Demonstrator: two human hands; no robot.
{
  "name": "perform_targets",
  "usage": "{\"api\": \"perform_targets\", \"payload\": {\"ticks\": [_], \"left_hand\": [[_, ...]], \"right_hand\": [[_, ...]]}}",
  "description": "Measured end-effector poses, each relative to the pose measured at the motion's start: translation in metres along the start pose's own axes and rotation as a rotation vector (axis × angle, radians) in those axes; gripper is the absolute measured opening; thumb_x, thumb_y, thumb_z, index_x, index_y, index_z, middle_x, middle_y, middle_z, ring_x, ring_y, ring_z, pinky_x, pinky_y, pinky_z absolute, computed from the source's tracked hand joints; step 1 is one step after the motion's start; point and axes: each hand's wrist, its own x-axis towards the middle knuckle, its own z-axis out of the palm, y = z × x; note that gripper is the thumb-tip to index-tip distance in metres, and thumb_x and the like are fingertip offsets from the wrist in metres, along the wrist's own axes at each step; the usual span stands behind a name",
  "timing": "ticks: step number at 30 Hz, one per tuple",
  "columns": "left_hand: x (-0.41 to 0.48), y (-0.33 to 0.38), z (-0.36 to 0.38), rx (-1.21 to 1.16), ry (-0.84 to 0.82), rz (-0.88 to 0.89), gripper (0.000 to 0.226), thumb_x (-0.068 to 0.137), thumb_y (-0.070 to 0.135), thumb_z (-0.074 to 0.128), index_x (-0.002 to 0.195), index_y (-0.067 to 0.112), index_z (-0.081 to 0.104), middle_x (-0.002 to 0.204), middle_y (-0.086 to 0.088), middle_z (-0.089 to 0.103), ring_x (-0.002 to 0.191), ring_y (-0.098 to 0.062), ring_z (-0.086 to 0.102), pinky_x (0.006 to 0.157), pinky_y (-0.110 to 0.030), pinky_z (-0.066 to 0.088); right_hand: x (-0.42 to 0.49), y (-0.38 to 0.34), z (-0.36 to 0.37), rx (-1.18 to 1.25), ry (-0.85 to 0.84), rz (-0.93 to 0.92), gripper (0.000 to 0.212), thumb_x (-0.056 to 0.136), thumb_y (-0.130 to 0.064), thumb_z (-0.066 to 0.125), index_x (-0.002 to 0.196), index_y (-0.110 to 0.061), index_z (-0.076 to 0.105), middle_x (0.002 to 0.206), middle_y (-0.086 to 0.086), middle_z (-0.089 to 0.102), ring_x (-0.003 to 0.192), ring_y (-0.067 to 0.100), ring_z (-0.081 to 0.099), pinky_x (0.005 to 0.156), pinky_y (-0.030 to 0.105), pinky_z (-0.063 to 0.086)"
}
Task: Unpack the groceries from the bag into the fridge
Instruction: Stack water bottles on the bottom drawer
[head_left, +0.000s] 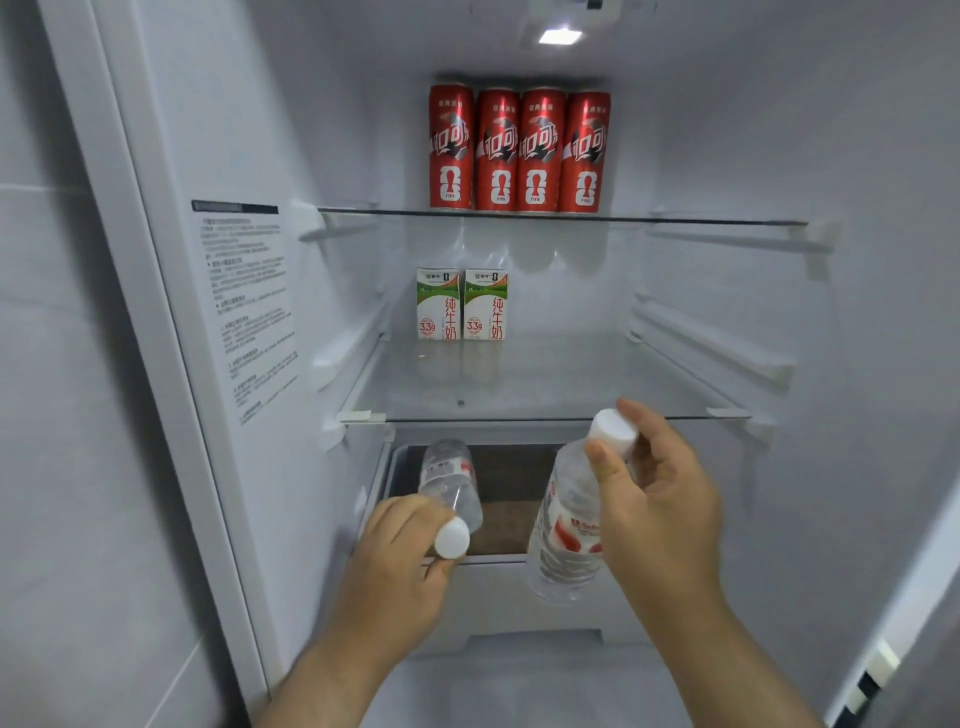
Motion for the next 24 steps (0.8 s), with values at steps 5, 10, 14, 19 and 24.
{"api": "perform_targets", "payload": {"ticks": [5, 10, 14, 19, 24], "left_hand": [[-0.01, 0.001, 0.008, -0.006, -0.111, -0.114, 0.034, 0.08, 0.007, 0.077, 0.101, 0.031, 0.065, 0.102, 0.018, 0.052, 0.089, 0.004, 0.046, 0.073, -0.007, 0.04], [-0.018, 0.001, 0.018, -0.084, -0.226, -0.255, 0.022, 0.093, 0.016, 0.063, 0.106, 0.034, 0.063, 0.099, 0.029, 0.042, 0.095, 0.011, 0.047, 0.069, -0.005, 0.036], [-0.017, 0.003, 0.022, -0.105, -0.258, -0.299, 0.023, 0.094, 0.018, 0.061, 0.11, 0.034, 0.06, 0.104, 0.023, 0.043, 0.09, -0.001, 0.05, 0.073, -0.011, 0.039], [-0.014, 0.008, 0.02, -0.069, -0.287, -0.308, 0.028, 0.092, 0.02, 0.063, 0.115, 0.034, 0.055, 0.111, 0.017, 0.043, 0.094, -0.006, 0.052, 0.079, -0.022, 0.049], [-0.015, 0.009, 0.018, -0.066, -0.317, -0.339, 0.035, 0.089, 0.039, 0.065, 0.119, 0.036, 0.049, 0.115, 0.018, 0.04, 0.099, -0.007, 0.054, 0.081, -0.019, 0.048]], "right_hand": [[-0.009, 0.003, -0.008, -0.028, -0.032, 0.016, 0.035, 0.089, -0.018, 0.068, 0.116, -0.039, 0.058, 0.111, -0.017, 0.063, 0.108, 0.008, 0.061, 0.094, 0.033, 0.053], [-0.02, 0.025, -0.007, -0.088, -0.086, 0.101, 0.036, 0.09, -0.016, 0.068, 0.122, -0.032, 0.061, 0.111, -0.012, 0.065, 0.105, 0.005, 0.061, 0.086, 0.017, 0.05], [-0.023, 0.046, -0.001, -0.151, -0.111, 0.154, 0.038, 0.09, -0.019, 0.068, 0.125, -0.03, 0.061, 0.116, -0.013, 0.063, 0.109, 0.006, 0.059, 0.089, 0.018, 0.047], [-0.021, 0.064, 0.003, -0.22, -0.193, 0.222, 0.038, 0.091, -0.023, 0.068, 0.126, -0.032, 0.058, 0.118, -0.013, 0.058, 0.11, 0.008, 0.055, 0.09, 0.024, 0.046], [-0.027, 0.083, 0.004, -0.266, -0.219, 0.288, 0.033, 0.092, -0.024, 0.066, 0.123, -0.033, 0.057, 0.12, -0.012, 0.059, 0.11, 0.011, 0.056, 0.091, 0.026, 0.047]]}}
